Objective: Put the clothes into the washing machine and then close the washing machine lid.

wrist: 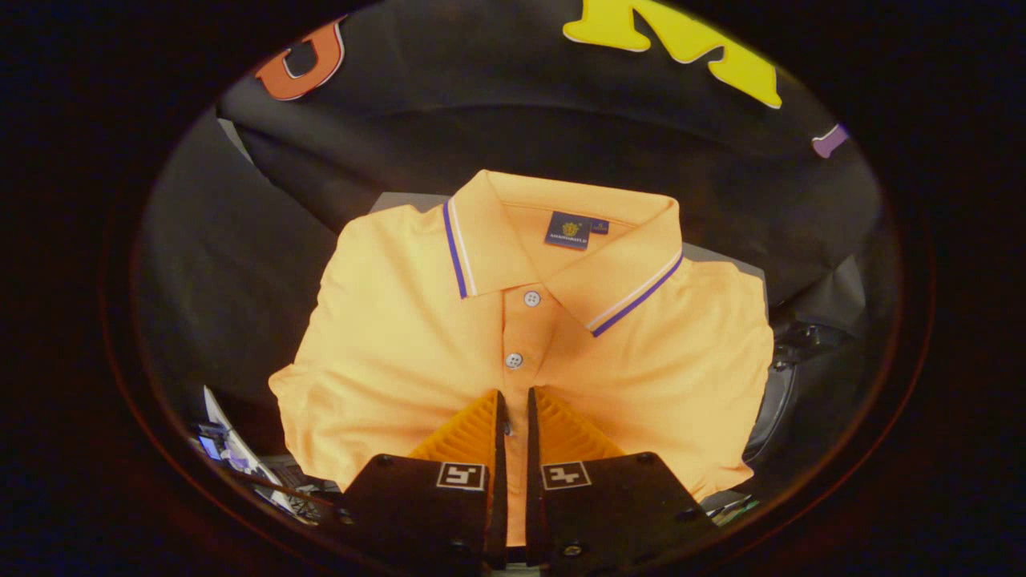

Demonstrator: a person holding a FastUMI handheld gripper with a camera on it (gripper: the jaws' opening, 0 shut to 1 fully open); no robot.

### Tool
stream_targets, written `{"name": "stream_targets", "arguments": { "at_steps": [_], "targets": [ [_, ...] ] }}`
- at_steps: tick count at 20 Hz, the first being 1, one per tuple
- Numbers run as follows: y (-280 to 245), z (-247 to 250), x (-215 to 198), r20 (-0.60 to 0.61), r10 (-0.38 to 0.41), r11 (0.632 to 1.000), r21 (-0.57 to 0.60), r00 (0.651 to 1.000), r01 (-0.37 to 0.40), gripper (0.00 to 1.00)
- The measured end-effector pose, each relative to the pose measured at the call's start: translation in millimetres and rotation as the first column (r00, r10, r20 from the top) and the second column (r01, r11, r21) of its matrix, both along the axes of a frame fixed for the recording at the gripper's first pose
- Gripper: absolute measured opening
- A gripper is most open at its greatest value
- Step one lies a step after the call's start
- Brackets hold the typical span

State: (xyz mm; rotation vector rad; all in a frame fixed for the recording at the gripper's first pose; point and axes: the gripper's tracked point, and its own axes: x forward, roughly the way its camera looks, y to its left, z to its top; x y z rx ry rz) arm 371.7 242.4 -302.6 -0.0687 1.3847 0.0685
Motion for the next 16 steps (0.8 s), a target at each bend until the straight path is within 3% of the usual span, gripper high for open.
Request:
{"name": "stream_targets", "arguments": {
  "at_steps": [6, 10, 16],
  "targets": [
    [2, 9, 2, -0.045, -0.073, 0.977, 0.199, 0.996, 0.08, 0.09],
    [3, 24, 3, 0.015, -0.046, 0.971, 0.235, 0.999, 0.041, 0.08],
    [-6, 62, 4, 0.113, -0.085, 0.954, 0.294, 0.99, 0.049, 0.07]
  ]
}}
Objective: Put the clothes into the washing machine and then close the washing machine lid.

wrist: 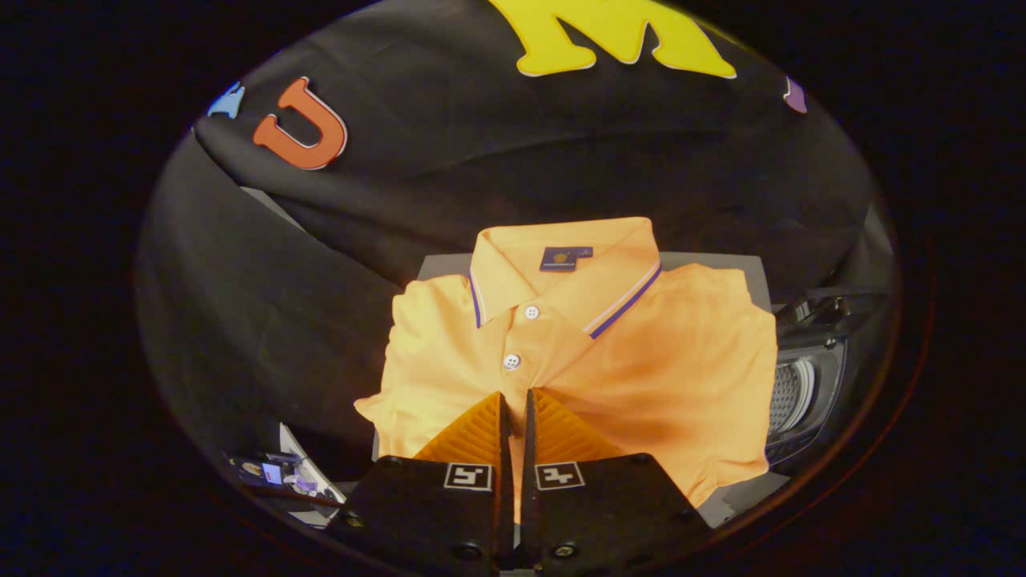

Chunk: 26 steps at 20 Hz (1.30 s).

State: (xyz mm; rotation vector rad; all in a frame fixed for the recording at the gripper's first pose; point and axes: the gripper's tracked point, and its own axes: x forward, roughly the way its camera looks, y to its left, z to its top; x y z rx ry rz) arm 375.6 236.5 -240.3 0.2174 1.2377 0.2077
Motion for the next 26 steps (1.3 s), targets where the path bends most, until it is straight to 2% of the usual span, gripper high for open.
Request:
{"name": "stream_targets", "arguments": {
  "at_steps": [2, 7, 10, 18, 26],
  "targets": [
    [-4, 16, 2, 0.051, 0.009, 1.0, -0.004, 0.999, -0.009, 0.07],
    [-20, 49, -4, 0.13, -0.087, 0.996, 0.016, 0.988, 0.086, 0.07],
    [-41, 63, -22, 0.174, -0.1, 0.994, -0.035, 0.98, 0.107, 0.07],
    [-94, 101, -63, 0.234, -0.232, 0.968, -0.035, 0.944, 0.247, 0.07],
    [-191, 124, -68, 0.284, -0.328, 0.937, -0.021, 0.901, 0.348, 0.07]
  ]
}}
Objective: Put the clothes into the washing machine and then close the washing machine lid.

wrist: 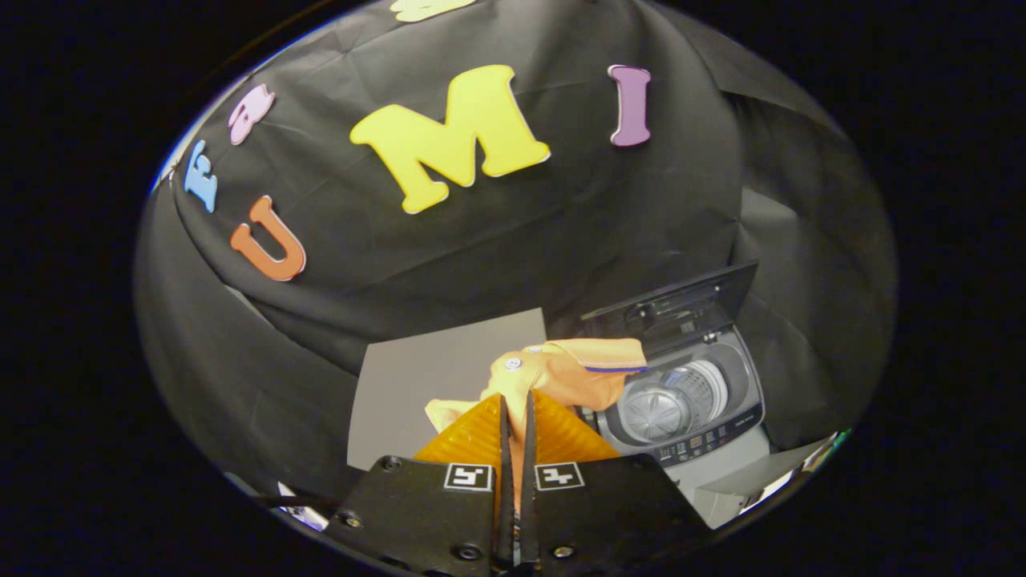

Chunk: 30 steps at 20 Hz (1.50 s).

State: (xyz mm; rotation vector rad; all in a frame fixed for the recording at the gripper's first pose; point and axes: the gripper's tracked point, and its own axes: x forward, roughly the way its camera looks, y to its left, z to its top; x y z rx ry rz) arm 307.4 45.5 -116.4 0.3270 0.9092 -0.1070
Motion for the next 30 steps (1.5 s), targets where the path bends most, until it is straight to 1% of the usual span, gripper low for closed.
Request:
{"name": "stream_targets", "arguments": {
  "at_steps": [4, 9, 18, 19, 25, 30],
  "targets": [
    [-54, 5, 4, 0.007, -0.043, 0.999, 0.006, 0.999, 0.043, 0.06],
    [-108, 9, 7, 0.014, -0.051, 0.999, -0.014, 0.999, 0.051, 0.07],
    [-193, 10, -3, 0.04, -0.102, 0.995, -0.016, 0.994, 0.103, 0.07],
    [-200, 8, -4, 0.043, -0.11, 0.994, -0.008, 0.993, 0.111, 0.07],
    [-224, -12, -4, 0.042, -0.089, 0.995, 0.05, 0.995, 0.087, 0.06],
    [-233, -50, -3, 0.008, -0.084, 0.988, 0.13, 0.996, 0.083, 0.07]
  ]
}}
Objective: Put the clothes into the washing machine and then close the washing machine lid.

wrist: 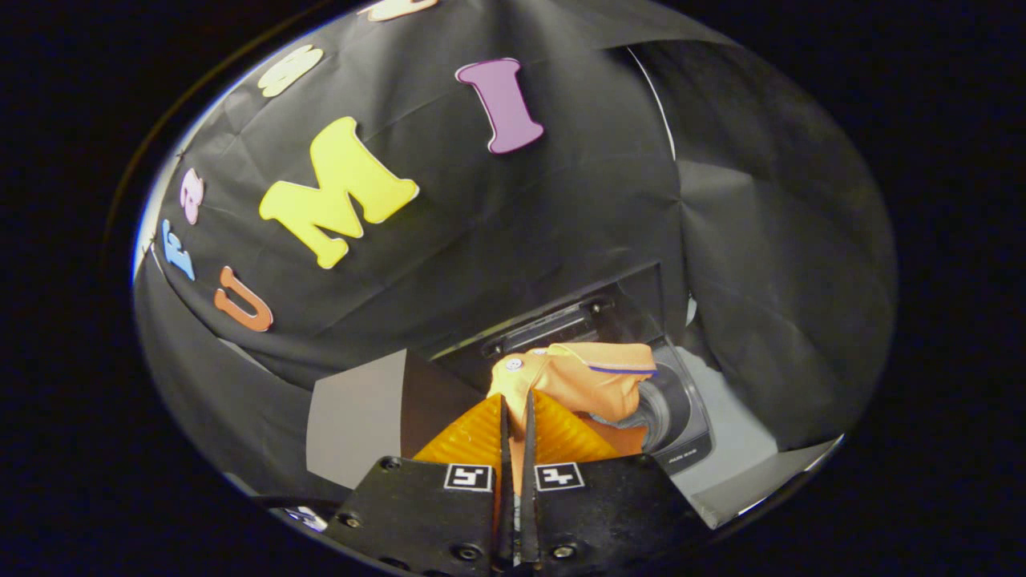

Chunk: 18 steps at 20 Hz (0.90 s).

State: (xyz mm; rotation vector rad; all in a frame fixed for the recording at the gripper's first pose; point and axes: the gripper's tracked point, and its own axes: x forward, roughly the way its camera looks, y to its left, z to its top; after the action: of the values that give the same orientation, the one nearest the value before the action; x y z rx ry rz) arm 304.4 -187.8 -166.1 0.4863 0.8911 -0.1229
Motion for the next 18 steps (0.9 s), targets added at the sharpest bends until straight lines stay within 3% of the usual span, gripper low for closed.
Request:
{"name": "stream_targets", "arguments": {
  "at_steps": [10, 18],
  "targets": [
    [-9, -110, 4, -0.093, -0.01, 1.0, -0.002, 0.996, 0.01, 0.06],
    [-15, -197, 13, -0.178, -0.058, 0.998, 0.001, 0.982, 0.06, 0.06]
  ]
}}
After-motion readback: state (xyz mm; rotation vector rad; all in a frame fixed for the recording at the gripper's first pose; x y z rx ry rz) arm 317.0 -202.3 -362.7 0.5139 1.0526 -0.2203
